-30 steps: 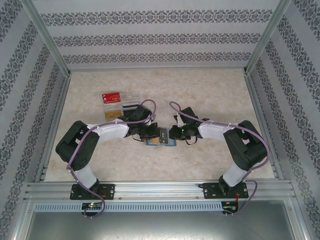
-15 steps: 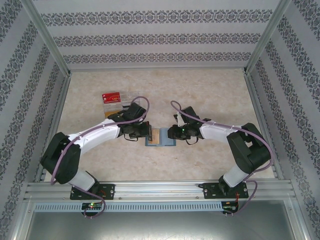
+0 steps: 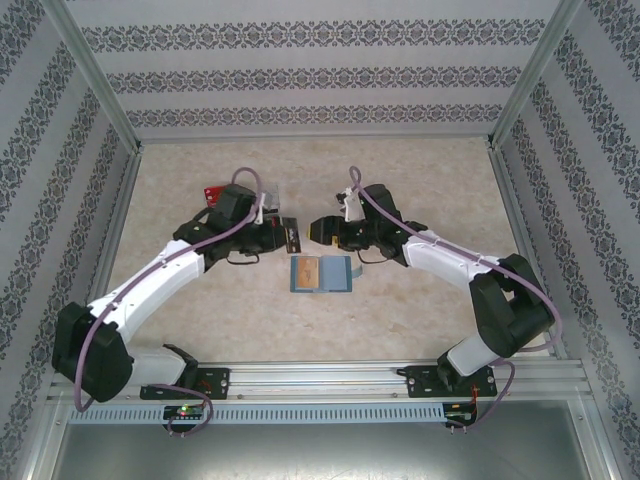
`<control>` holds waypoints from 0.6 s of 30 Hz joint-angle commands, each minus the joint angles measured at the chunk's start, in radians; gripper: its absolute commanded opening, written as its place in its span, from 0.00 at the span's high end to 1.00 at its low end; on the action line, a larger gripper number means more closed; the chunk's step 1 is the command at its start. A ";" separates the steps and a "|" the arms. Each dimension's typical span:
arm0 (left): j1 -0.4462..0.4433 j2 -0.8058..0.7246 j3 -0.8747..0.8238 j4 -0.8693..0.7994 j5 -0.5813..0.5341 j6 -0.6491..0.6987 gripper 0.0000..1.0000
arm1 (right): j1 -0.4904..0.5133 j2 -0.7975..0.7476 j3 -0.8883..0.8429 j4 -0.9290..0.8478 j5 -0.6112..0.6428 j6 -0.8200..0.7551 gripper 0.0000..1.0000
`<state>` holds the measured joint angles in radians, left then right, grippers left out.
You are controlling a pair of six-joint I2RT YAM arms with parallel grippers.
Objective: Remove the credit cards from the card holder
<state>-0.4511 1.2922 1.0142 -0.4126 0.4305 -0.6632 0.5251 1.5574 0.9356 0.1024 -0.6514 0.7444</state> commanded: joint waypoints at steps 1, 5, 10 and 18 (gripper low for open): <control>0.039 -0.032 0.009 0.100 0.220 -0.075 1.00 | -0.018 0.034 0.060 0.206 -0.145 0.135 0.32; 0.094 -0.065 -0.010 0.173 0.334 -0.161 1.00 | -0.027 0.079 0.091 0.365 -0.245 0.289 0.36; 0.140 -0.099 -0.055 0.295 0.426 -0.280 1.00 | -0.022 0.097 0.118 0.526 -0.296 0.455 0.49; 0.174 -0.150 -0.135 0.447 0.457 -0.423 1.00 | 0.005 0.086 0.145 0.541 -0.282 0.500 0.83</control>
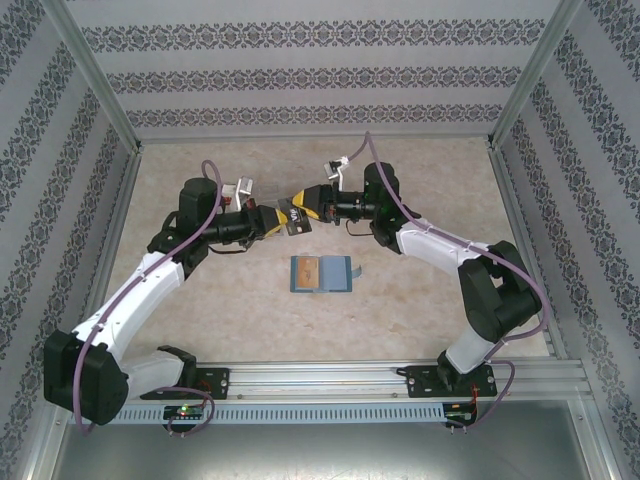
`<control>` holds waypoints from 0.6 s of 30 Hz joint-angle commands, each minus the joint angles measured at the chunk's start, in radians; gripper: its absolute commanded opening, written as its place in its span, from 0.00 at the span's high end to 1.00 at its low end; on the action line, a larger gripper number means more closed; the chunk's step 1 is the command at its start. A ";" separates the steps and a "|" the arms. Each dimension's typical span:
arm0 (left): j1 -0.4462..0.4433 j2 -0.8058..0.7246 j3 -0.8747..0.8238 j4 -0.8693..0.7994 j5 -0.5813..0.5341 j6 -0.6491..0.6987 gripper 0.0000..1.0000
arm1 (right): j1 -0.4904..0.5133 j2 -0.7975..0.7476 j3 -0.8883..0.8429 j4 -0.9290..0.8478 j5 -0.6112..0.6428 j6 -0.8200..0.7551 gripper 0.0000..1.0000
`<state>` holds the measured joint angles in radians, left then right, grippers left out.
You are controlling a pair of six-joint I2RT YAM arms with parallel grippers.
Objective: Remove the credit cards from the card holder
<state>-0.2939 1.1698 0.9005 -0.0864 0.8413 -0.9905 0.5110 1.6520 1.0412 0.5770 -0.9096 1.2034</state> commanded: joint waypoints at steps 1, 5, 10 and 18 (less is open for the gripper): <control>0.017 -0.032 -0.024 0.129 0.046 -0.103 1.00 | 0.023 -0.002 0.044 0.068 -0.022 0.046 0.86; 0.018 -0.049 -0.028 0.154 0.021 -0.133 0.86 | 0.041 0.009 0.045 0.097 0.012 0.068 0.91; 0.018 -0.045 -0.033 0.214 0.003 -0.175 0.68 | 0.067 0.021 0.047 0.112 0.050 0.094 0.92; 0.017 -0.049 -0.025 0.195 -0.026 -0.138 0.92 | 0.053 0.010 0.028 0.081 0.056 0.082 0.89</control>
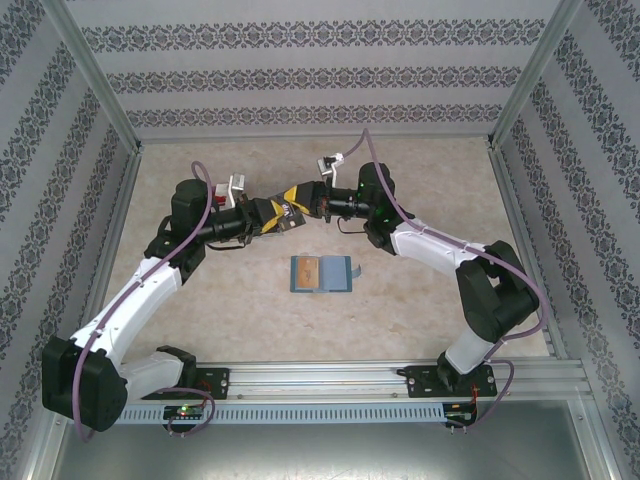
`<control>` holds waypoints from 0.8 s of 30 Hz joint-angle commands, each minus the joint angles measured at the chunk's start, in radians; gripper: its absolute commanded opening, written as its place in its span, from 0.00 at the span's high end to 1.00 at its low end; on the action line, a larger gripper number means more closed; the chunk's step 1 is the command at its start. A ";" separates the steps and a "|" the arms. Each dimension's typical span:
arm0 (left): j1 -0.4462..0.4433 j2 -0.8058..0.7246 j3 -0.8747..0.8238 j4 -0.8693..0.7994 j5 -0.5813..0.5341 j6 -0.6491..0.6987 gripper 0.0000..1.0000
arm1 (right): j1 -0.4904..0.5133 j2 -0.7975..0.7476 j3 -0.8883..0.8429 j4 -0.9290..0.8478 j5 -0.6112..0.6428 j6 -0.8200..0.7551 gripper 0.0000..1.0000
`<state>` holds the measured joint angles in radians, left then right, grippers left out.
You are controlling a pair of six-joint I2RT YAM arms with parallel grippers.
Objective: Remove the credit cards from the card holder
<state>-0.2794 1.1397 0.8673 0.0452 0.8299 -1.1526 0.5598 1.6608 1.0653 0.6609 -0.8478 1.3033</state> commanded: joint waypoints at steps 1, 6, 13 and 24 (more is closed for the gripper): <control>0.002 -0.018 0.011 0.042 -0.023 0.041 0.96 | 0.000 -0.004 0.001 -0.024 -0.001 -0.037 0.86; 0.002 -0.014 0.067 -0.196 -0.135 0.246 1.00 | -0.038 -0.009 -0.014 -0.193 0.023 -0.154 0.55; 0.003 0.015 0.135 -0.498 -0.433 0.599 1.00 | -0.076 -0.040 -0.038 -0.568 0.213 -0.464 0.22; 0.002 0.236 0.357 -0.749 -0.829 0.924 1.00 | -0.106 -0.048 -0.077 -0.728 0.376 -0.793 0.02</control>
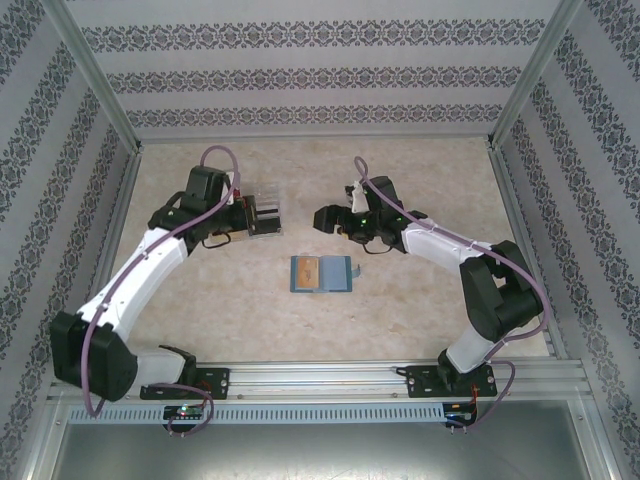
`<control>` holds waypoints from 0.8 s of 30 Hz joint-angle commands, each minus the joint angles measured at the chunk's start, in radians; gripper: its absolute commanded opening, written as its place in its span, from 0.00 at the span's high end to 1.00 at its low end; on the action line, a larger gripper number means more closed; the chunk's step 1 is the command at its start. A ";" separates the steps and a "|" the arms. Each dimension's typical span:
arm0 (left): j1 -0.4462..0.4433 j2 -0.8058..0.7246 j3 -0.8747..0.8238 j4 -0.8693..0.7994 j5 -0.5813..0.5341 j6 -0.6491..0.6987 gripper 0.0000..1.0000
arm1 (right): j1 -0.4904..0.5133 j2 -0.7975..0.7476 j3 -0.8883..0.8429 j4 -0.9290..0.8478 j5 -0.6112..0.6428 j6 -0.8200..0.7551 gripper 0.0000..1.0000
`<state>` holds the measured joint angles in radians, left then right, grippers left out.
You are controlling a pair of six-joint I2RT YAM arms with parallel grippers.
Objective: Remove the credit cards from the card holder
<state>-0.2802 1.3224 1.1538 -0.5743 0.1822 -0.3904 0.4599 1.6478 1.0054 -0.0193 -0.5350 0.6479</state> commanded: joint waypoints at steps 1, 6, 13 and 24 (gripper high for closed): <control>0.002 0.087 0.101 -0.153 -0.209 0.189 1.00 | -0.009 -0.039 -0.025 -0.041 0.066 -0.148 0.02; -0.003 0.203 0.167 -0.173 -0.186 0.418 1.00 | -0.019 -0.046 -0.046 -0.033 0.084 -0.172 0.02; -0.021 0.307 0.250 -0.244 -0.097 0.752 1.00 | -0.062 -0.065 -0.090 -0.029 0.071 -0.163 0.02; -0.097 0.493 0.392 -0.349 -0.168 1.080 1.00 | -0.084 -0.087 -0.111 -0.014 0.044 -0.157 0.02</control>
<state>-0.3580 1.7611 1.5017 -0.8474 0.0620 0.5461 0.3878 1.5841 0.9138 -0.0483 -0.4728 0.5083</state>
